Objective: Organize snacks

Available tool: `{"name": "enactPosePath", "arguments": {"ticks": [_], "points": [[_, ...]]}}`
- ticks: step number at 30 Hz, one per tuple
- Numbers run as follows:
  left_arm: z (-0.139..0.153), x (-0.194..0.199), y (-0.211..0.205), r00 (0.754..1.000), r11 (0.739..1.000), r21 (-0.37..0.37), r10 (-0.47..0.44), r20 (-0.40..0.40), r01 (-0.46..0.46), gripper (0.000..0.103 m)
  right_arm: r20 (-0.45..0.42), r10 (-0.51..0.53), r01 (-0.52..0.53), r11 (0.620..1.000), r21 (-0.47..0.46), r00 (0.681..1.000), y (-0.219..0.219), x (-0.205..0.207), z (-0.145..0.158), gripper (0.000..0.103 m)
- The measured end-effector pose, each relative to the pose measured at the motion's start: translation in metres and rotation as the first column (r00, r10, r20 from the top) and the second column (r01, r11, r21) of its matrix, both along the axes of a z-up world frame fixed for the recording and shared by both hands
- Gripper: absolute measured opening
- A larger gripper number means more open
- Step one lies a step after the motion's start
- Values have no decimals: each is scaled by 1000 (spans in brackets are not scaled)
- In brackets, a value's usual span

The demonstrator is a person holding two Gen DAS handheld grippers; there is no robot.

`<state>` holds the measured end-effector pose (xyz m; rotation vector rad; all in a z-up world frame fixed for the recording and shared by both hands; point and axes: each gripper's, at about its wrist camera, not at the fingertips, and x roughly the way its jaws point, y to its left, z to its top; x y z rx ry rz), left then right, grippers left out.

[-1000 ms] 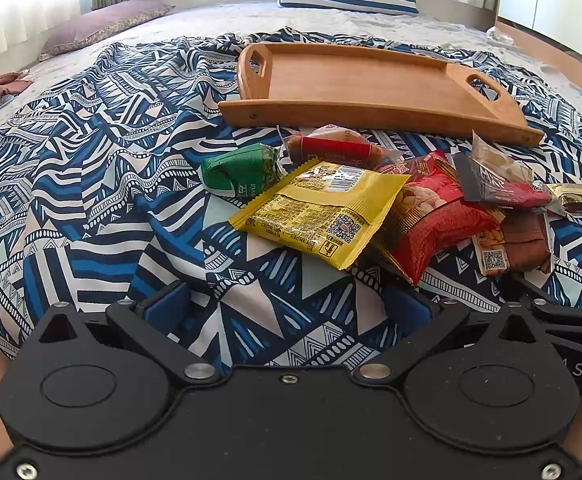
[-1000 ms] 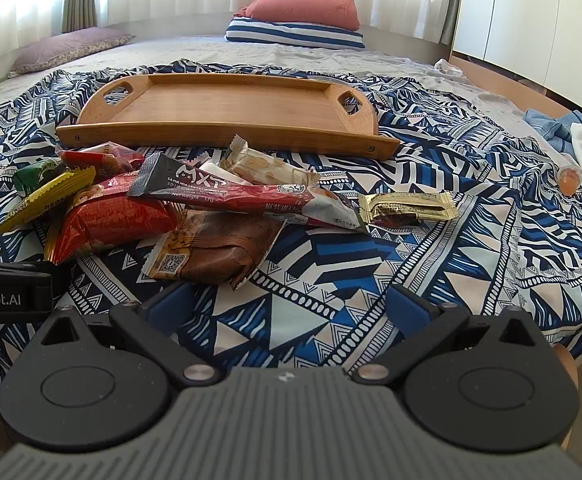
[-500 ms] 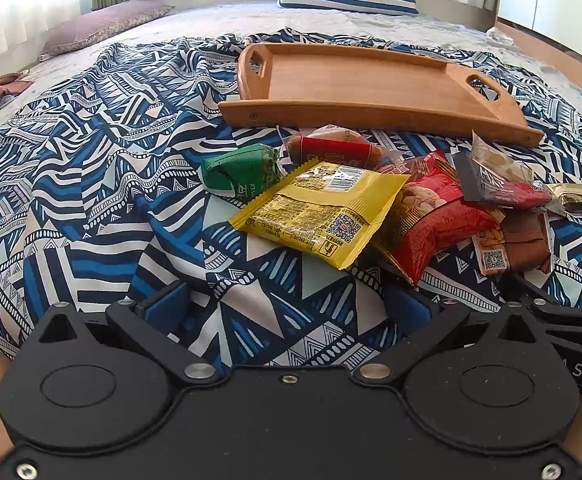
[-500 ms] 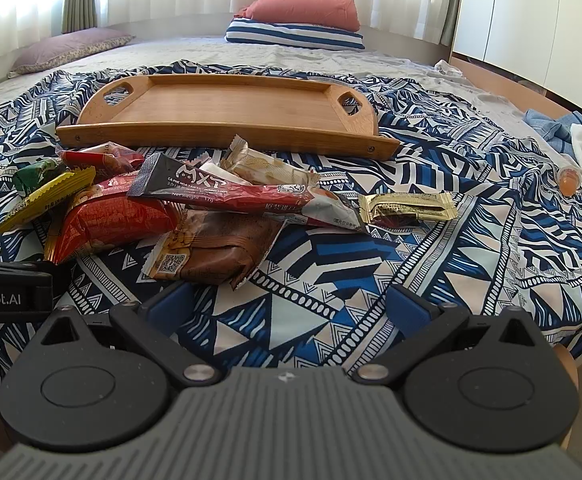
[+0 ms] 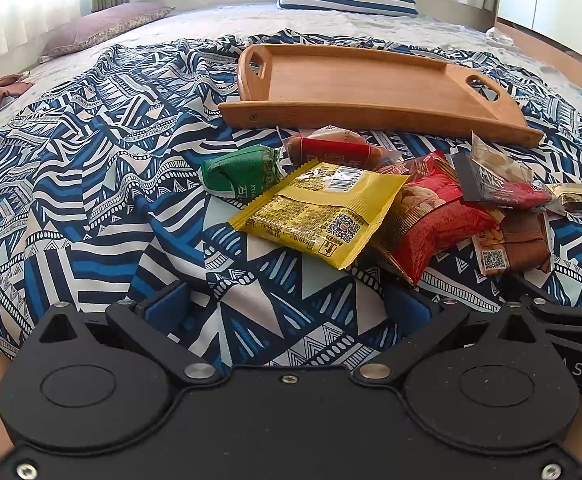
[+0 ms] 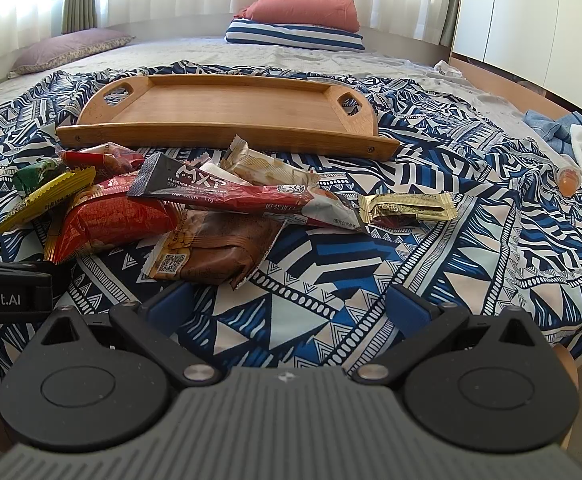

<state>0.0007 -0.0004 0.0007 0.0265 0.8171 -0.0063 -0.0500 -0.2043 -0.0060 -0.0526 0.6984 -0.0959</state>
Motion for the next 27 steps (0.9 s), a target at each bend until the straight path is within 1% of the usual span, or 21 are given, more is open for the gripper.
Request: {"name": "enactPosePath", "arguments": {"ticks": [8,12,18,22,25,27], "points": [[3,5,0,1000,1000,-2,2,-16,-2,103,-18,8,-8,1000,0,1000,-1,4,4,103],[4,4,5,1000,1000,-29,10,-9,-10,103,-22,11,-11,1000,3,1000,-3,7,4,103],[2,3,6,1000,1000,-26,-6,0,6,103,3,30,-30,1000,5,1000,-6,3,2,103],[1,1,5,1000,1000,-14,-20,9,20,103,15,26,-26,1000,-9,1000,-3,1,0,103],[2,0,4,1000,1000,-6,-21,11,21,103,18,10,-10,1000,-2,1000,-2,2,-2,103],[3,2,3,1000,1000,-7,-20,-4,20,103,39,16,-15,999,-30,999,2,0,-6,103]]}}
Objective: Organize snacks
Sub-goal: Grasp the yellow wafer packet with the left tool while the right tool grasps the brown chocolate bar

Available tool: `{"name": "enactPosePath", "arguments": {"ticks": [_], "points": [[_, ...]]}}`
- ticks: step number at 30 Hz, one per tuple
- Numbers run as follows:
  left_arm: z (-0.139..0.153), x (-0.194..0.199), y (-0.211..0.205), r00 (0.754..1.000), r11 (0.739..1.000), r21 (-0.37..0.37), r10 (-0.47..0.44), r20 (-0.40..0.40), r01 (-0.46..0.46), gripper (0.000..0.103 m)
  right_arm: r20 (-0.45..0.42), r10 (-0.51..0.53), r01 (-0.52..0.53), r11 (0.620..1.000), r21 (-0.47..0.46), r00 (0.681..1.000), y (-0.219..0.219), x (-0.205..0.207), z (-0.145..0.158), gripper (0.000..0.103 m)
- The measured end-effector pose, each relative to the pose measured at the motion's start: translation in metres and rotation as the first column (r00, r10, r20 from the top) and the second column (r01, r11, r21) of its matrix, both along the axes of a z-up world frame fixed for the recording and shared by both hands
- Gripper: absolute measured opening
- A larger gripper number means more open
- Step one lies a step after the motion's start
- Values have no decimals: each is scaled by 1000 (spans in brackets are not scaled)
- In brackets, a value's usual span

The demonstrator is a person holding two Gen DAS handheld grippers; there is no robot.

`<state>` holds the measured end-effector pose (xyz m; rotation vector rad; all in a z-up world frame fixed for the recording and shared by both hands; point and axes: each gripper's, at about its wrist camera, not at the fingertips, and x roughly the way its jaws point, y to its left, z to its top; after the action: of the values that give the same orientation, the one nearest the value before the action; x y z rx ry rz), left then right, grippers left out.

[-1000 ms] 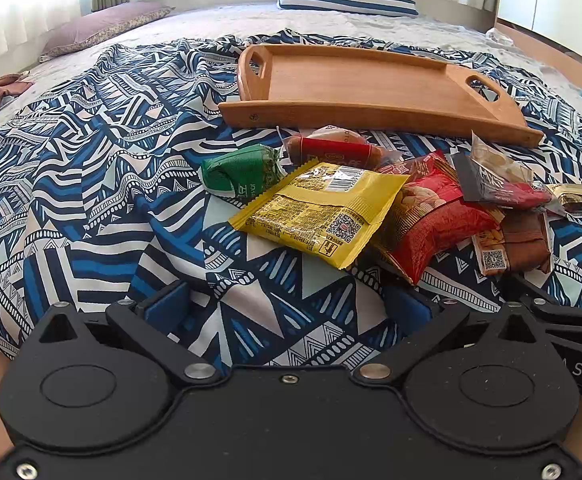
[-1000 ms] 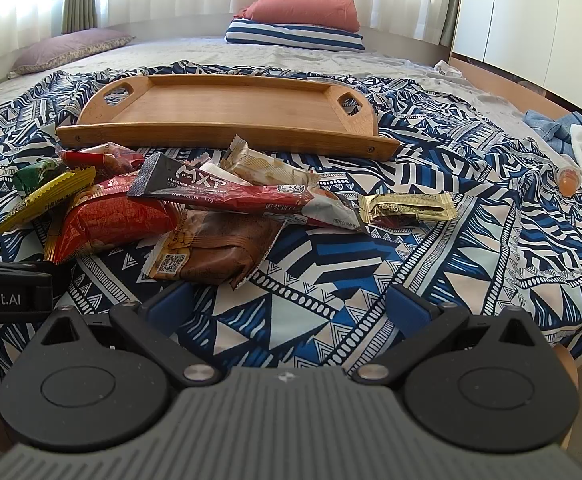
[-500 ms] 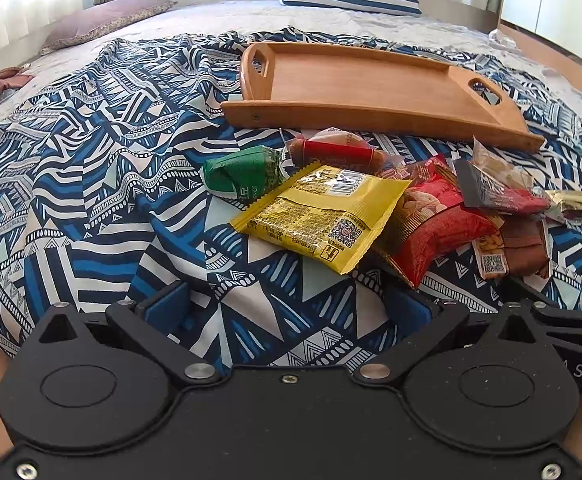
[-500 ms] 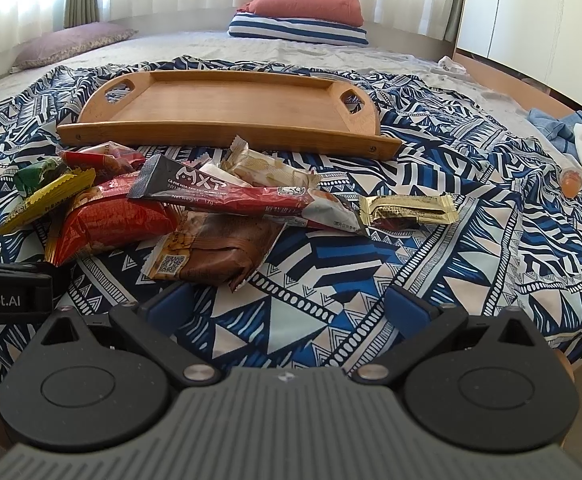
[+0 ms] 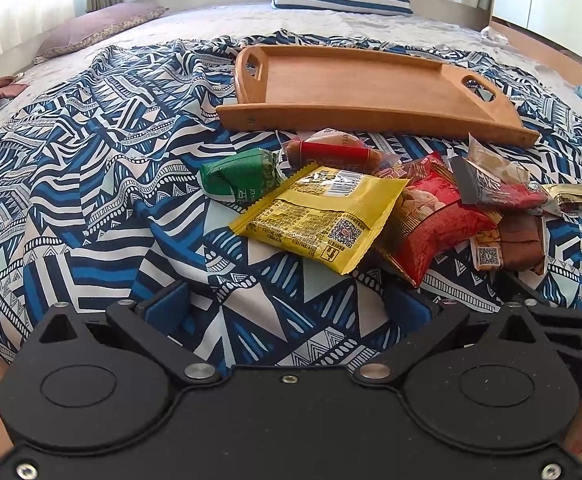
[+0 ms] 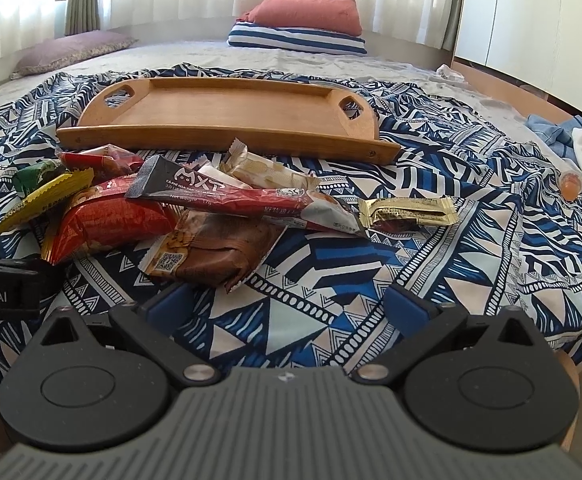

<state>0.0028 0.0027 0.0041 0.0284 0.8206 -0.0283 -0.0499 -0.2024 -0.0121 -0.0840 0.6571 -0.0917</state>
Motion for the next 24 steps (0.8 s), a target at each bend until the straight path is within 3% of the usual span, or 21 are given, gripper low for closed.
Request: {"name": "enactPosePath", "arguments": {"ticks": [2,6,13,16,18,19,22,24], "points": [[3,3,2,1000,1000,-10,-7,-14,7,103,15,9,-9,1000,-17,1000,2,-2,-1,103],[10,1,9,1000,998,-56,-29,-3,28,101,12,24,-25,999,40,1000,-7,-3,5,103],[37,-15,17,990,996,-70,-48,135,58,97,70,91,-95,994,50,993,-6,-20,15,102],[43,-13,19,984,994,-80,-55,167,69,88,108,112,-116,993,31,988,0,-26,19,96],[44,-9,19,985,992,-91,-77,156,92,64,127,110,-115,993,35,986,2,-26,22,90],[44,-7,19,986,990,-98,-82,146,97,61,129,108,-114,993,39,986,2,-24,23,87],[41,-2,19,987,988,-121,-83,138,100,60,126,108,-114,993,43,986,4,-19,23,83],[38,2,18,988,988,-118,-79,134,95,64,124,116,-121,992,35,986,6,-16,23,82]]}}
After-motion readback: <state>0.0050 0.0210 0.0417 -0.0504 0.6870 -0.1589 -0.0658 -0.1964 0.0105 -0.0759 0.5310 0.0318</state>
